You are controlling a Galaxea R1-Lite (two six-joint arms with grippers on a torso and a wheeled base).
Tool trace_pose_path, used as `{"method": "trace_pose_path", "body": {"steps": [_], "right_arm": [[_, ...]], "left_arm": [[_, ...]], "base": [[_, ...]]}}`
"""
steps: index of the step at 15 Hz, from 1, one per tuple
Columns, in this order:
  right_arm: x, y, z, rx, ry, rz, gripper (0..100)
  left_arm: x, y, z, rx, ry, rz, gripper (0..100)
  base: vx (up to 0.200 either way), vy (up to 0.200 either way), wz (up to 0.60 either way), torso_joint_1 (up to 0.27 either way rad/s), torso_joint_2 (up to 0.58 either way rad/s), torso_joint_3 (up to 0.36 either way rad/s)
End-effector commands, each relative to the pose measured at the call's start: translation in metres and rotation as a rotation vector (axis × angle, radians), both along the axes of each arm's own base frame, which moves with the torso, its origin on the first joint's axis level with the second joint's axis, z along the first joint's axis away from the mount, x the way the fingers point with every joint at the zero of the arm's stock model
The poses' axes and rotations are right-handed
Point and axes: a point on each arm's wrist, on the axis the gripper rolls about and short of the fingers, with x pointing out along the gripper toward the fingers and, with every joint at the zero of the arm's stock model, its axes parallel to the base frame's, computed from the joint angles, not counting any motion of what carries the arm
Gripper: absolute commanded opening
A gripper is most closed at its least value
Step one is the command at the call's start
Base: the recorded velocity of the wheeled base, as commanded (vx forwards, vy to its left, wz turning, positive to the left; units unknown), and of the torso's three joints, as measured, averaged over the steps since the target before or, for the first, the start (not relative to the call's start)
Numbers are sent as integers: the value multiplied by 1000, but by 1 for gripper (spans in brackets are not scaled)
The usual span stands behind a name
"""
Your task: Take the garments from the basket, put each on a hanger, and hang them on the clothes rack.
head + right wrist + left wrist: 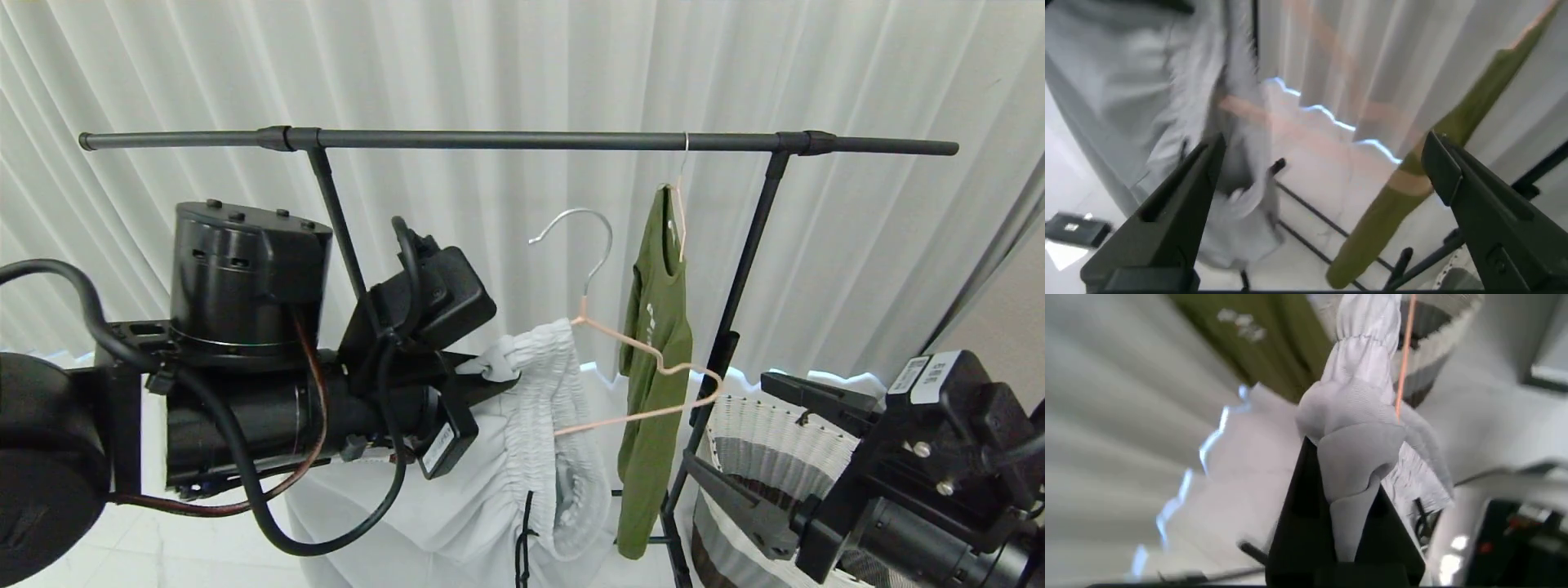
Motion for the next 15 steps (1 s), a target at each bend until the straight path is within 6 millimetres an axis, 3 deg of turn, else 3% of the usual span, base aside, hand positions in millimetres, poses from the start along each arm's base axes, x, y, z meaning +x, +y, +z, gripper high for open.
{"method": "trace_pose_path", "body": {"steps": [1,5,11,15], "right_arm": [[-3,8,-7,-24,25,35,100],[4,30,-27,-7,179,40,100],[40,73,-47,87,326,-97,100],[51,72,-53,105,351,-159,100]], "left_arm": [[-10,5,14,-46,-46,15,0],[-17,9,29,-101,-118,18,0],[-20,8,42,-170,-200,6,0],[-23,7,45,-179,-208,-7,0]], "base": [[0,0,0,0,0,0],[0,0,0,0,0,0],[0,0,0,0,0,0],[0,0,0,0,0,0]]}}
